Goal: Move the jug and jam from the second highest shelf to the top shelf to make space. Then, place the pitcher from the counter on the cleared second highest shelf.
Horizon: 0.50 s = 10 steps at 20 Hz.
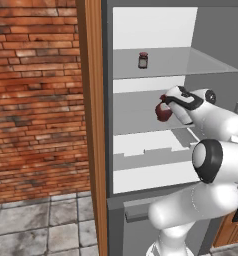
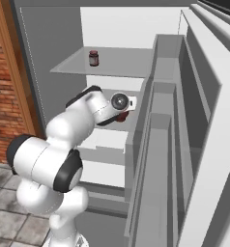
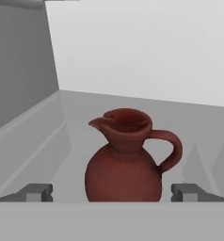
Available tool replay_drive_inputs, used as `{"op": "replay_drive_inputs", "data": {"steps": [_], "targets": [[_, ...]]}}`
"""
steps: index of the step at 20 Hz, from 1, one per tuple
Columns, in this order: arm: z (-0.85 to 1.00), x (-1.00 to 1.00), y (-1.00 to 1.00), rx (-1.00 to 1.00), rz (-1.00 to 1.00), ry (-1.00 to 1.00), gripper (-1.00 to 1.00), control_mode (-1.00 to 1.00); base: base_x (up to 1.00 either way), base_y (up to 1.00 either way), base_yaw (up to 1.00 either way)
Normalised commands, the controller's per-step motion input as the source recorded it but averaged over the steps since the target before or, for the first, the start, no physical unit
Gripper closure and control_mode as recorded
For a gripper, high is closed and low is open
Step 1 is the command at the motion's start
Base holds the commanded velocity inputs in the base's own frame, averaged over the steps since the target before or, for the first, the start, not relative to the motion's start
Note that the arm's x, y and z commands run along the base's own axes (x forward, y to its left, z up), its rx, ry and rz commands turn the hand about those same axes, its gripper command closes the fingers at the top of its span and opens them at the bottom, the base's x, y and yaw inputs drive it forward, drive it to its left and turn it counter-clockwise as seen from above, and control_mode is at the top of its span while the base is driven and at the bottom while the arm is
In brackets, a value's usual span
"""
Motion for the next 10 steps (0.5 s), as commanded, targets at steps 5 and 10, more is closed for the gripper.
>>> {"op": "replay_drive_inputs", "data": {"steps": [5,10], "targets": [[-0.08,0.12,0.00,0.00,0.02,0.00,-1.00,-1.00,0.00,0.00,0.00],[-0.05,0.14,0.00,0.00,0.02,0.00,-1.00,-1.00,0.00,0.00,0.00]]}}
